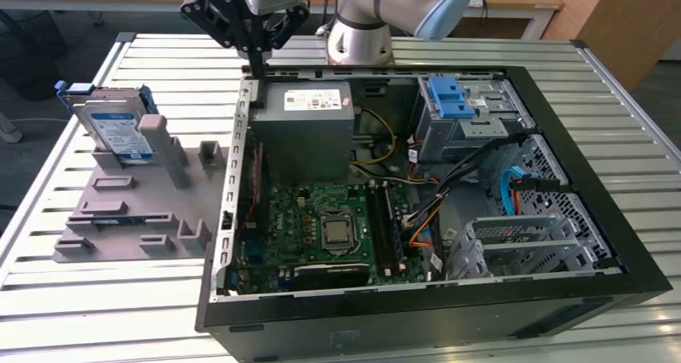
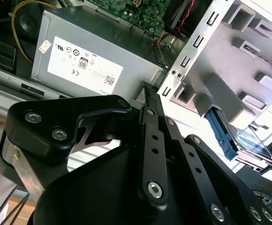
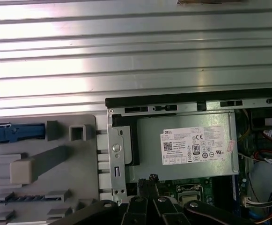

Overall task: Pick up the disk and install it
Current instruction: 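Reach for the disk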

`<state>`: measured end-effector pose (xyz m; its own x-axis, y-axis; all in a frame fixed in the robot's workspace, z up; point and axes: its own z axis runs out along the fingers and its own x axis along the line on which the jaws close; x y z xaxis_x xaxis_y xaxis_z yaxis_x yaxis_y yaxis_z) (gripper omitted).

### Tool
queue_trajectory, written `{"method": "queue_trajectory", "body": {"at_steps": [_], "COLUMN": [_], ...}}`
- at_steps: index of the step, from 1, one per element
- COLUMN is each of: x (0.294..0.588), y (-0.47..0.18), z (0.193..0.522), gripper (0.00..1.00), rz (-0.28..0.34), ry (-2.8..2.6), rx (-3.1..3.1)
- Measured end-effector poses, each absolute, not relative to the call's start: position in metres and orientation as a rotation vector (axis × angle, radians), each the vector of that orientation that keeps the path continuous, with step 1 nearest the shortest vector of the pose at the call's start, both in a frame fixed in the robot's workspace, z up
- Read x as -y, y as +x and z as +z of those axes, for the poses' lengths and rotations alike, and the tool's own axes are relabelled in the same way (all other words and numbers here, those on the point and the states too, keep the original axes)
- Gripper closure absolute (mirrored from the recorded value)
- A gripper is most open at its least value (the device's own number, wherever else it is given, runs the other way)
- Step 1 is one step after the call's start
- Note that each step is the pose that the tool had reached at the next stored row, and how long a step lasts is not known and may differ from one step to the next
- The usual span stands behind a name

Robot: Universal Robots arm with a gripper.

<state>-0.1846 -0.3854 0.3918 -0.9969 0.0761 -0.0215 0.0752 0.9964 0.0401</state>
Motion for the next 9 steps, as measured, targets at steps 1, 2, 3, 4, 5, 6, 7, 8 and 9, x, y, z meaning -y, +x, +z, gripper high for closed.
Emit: {"method": "queue_trajectory", "body": {"at_steps": [1, 2, 3, 4, 5, 6, 7, 8, 9], "x": [0.3851, 0.3847, 0.3843, 0.3839, 0.3835, 0.383, 0.3825, 0.382, 0.3814], "y": [-0.1855, -0.1864, -0.1873, -0.1882, -0.1892, -0.1901, -0.1913, -0.1923, -0.1933], "z": [0.3918, 0.3918, 0.3918, 0.3918, 0.3917, 0.3918, 0.3918, 0.3918, 0.3917], "gripper": [0.89, 0.89, 0.89, 0.89, 0.89, 0.89, 0.89, 0.89, 0.89], "rz": [0.061, 0.061, 0.061, 0.061, 0.061, 0.061, 0.061, 0.061, 0.061], "ry": [0.118, 0.118, 0.118, 0.118, 0.118, 0.118, 0.118, 0.118, 0.118], "rx": [-3.116, -3.116, -3.116, -3.116, -3.116, -3.117, -3.117, -3.117, -3.117]}}
